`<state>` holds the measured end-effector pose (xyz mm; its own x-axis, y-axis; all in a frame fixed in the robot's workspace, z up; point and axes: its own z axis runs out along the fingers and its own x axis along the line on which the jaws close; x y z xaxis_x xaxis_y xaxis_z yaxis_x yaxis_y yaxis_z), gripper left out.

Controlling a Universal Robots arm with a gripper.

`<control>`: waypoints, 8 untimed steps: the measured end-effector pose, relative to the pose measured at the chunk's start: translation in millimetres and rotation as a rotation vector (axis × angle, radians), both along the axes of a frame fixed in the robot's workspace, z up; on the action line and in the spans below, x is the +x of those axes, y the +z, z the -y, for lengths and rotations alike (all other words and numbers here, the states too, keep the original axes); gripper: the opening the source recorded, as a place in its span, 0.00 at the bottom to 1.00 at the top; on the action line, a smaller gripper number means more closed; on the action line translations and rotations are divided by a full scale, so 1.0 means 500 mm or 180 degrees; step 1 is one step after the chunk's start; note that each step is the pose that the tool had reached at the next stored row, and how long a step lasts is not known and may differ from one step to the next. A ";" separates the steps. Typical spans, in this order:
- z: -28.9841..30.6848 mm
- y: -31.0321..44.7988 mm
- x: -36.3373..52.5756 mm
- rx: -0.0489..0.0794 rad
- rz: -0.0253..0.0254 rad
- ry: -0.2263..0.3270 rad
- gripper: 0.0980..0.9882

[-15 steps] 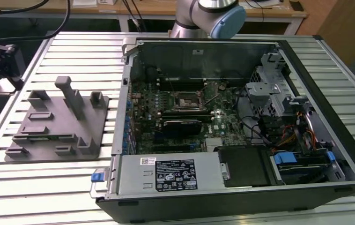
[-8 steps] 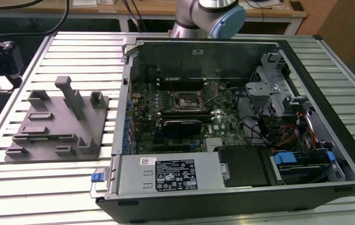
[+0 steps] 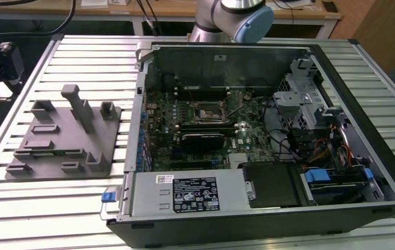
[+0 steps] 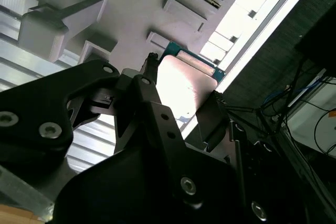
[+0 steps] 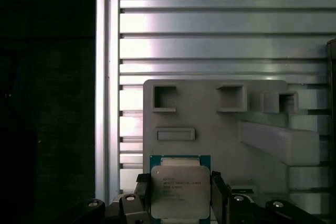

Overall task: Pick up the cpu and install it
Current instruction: 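Pick up the cpu and move it towards the insertion slot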

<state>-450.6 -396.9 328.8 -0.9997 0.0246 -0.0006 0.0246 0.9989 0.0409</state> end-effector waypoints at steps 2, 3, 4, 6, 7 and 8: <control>0.000 0.003 0.000 0.0000 0.0000 0.0000 0.50; 0.000 0.005 0.000 0.0000 0.0000 0.0000 0.50; 0.000 0.006 0.000 0.0000 0.0000 0.0000 0.50; 0.000 0.009 0.000 0.0000 0.0000 0.0000 0.50; 0.000 0.011 0.000 0.0000 0.0000 0.0000 0.50; 0.000 0.013 0.000 0.0000 0.0000 0.0000 0.50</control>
